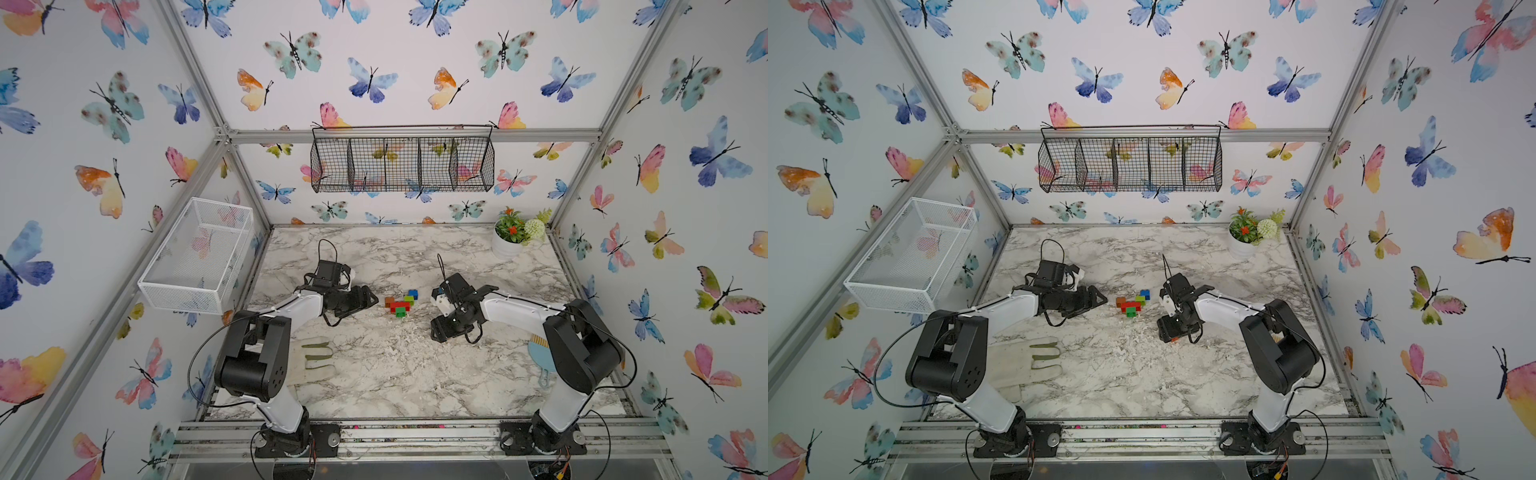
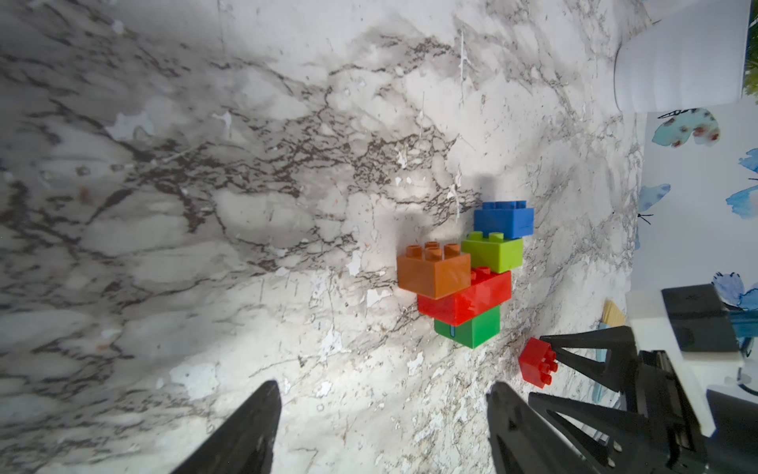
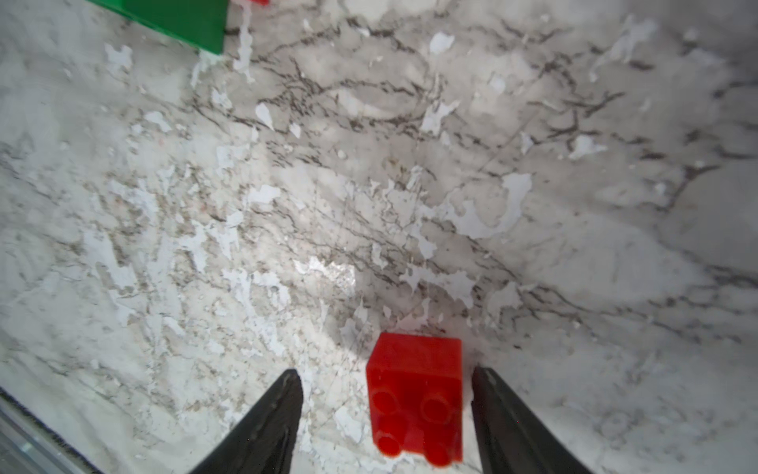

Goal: Assemble the letter v with lego
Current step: Adjust the lego brick at the center of the board.

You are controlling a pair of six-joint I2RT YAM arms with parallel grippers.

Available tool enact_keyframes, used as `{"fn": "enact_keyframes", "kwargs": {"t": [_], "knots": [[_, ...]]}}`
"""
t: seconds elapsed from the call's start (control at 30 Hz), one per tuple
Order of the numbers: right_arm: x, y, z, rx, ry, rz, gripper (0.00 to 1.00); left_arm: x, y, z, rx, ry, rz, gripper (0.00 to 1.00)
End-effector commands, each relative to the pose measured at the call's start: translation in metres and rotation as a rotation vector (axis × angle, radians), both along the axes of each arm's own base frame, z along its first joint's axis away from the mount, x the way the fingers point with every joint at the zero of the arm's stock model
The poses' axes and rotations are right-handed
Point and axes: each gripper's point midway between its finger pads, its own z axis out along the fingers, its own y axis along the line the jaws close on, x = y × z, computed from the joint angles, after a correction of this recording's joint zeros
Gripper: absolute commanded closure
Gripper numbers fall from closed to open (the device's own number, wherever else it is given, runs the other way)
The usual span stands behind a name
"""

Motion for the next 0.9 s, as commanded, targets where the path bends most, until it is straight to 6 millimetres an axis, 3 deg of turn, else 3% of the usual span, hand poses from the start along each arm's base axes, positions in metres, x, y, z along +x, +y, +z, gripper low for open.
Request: {"fn": "enact_keyframes", "kwargs": {"t": [0.0, 0.07, 0.13, 0.23, 0.33, 0.47, 0.57, 0.7, 0.77, 0.87], "knots": [[-0.004, -0.008, -0.005, -0.088, -0.005, 0.035, 0.39, -0.003, 0.004, 0.005, 0.01, -0.019, 0.01, 0.19], [-0.004, -0.006, -0.009, -0.115, -0.008, 0.055, 0.42, -0.004, 0.005, 0.006, 0.01, -0.02, 0.011, 0.19], [-0.006, -0.007, -0.013, -0.142, 0.006, 0.075, 0.55, -0.004, 0.006, 0.008, 0.009, -0.022, 0.015, 0.19], [-0.004, -0.008, -0.016, -0.171, 0.01, 0.086, 0.58, -0.005, 0.006, 0.011, 0.003, -0.027, 0.017, 0.19], [0.007, 0.001, -0.004, -0.14, -0.037, 0.109, 0.62, -0.007, 0.006, 0.017, -0.019, -0.031, 0.019, 0.19], [0.039, 0.033, 0.034, -0.023, -0.177, 0.145, 0.7, -0.008, 0.001, 0.03, -0.1, -0.039, 0.014, 0.19], [0.062, 0.072, 0.079, 0.18, -0.337, 0.214, 0.81, -0.01, -0.013, 0.054, -0.24, -0.063, -0.019, 0.21], [0.08, 0.104, 0.145, 0.537, -0.562, 0.298, 0.98, -0.017, -0.028, 0.09, -0.377, -0.108, -0.076, 0.25], [0.079, 0.113, 0.162, 0.638, -0.642, 0.388, 0.99, -0.022, -0.032, 0.103, -0.406, -0.126, -0.108, 0.27], [0.075, 0.126, 0.169, 0.691, -0.69, 0.539, 0.99, -0.031, -0.036, 0.121, -0.435, -0.161, -0.149, 0.28]]}}
